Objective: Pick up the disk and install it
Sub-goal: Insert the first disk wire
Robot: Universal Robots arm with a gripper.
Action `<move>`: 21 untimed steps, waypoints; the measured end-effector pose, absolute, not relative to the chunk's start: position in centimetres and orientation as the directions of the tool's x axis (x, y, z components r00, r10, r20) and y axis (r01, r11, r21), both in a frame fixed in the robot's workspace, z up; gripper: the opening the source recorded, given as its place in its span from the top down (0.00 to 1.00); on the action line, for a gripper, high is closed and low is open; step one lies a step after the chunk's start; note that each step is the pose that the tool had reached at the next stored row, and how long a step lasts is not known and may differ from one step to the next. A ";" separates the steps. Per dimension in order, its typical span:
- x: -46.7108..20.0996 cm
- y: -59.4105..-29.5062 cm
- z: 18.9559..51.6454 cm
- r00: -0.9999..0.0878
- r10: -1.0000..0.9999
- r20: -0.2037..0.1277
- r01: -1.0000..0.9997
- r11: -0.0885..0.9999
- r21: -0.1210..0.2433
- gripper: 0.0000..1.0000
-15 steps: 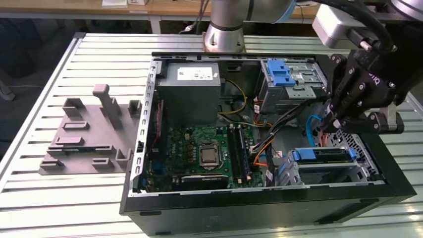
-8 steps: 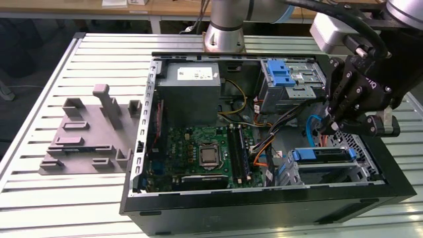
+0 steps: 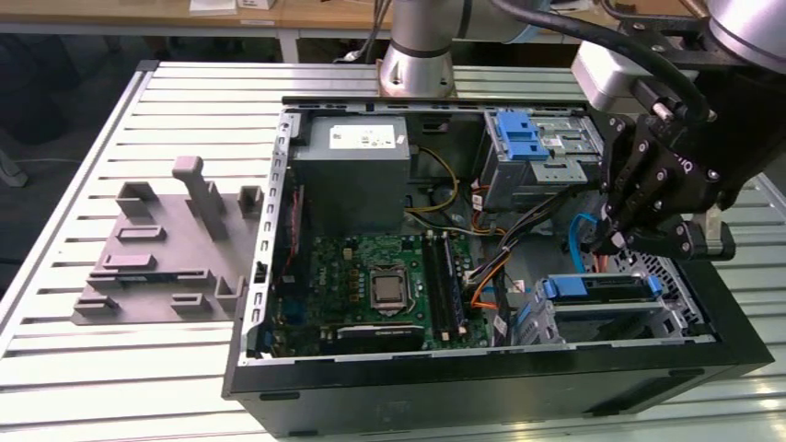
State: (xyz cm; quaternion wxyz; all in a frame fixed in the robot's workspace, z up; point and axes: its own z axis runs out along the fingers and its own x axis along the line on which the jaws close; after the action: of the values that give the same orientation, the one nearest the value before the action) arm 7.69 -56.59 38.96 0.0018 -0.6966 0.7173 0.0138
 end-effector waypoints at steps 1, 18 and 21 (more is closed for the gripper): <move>7.7 -56.6 38.9 -0.029 -0.999 -0.022 -0.999 0.029 0.017 0.89; 11.9 -55.9 38.4 -0.030 -0.999 -0.022 -0.999 0.029 0.019 0.89; 12.4 -55.5 38.3 -0.030 -0.999 -0.022 -0.999 0.029 0.019 0.89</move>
State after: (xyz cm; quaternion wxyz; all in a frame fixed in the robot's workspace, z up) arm 12.43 -55.50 38.35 0.0011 -0.6966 0.7173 0.0143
